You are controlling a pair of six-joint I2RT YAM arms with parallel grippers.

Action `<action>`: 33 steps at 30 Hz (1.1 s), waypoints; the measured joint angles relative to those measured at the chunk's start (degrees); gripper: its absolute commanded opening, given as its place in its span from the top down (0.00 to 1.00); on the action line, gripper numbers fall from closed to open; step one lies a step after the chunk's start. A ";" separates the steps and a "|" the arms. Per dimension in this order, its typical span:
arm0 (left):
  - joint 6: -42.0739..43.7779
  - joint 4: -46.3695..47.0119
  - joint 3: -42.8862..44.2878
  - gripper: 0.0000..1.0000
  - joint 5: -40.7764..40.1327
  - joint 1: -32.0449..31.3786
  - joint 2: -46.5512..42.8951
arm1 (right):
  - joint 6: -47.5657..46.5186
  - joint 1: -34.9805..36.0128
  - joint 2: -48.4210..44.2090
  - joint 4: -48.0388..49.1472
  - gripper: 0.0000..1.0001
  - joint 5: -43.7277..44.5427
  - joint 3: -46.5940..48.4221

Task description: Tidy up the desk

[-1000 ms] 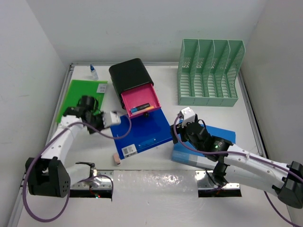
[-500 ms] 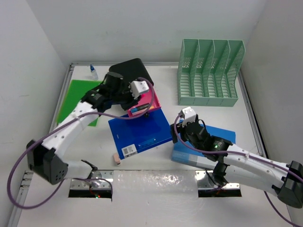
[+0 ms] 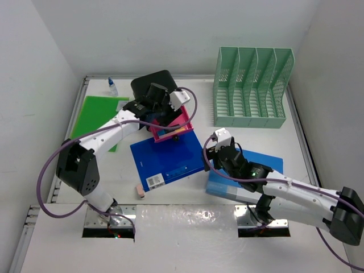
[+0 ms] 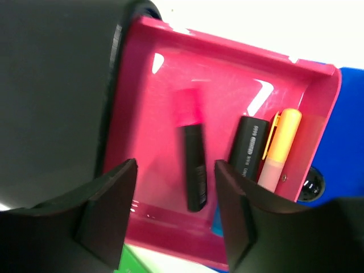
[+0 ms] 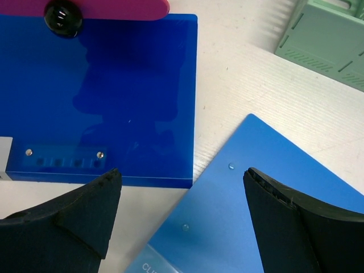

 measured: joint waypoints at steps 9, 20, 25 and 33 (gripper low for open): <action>-3.56 -6.25 12.15 0.37 4.92 -0.15 0.11 | -2.60 0.00 4.81 9.38 0.21 -4.98 0.00; -6.75 -4.22 21.46 0.19 -0.22 8.68 1.73 | -3.98 0.00 23.32 26.03 0.56 -4.50 2.73; -8.96 -1.42 23.10 0.20 -1.03 17.94 8.09 | -4.50 0.00 32.02 28.68 0.53 -4.46 9.42; -9.40 3.34 19.85 0.25 -1.44 19.30 10.36 | -4.57 0.09 42.14 32.22 0.53 -4.74 19.32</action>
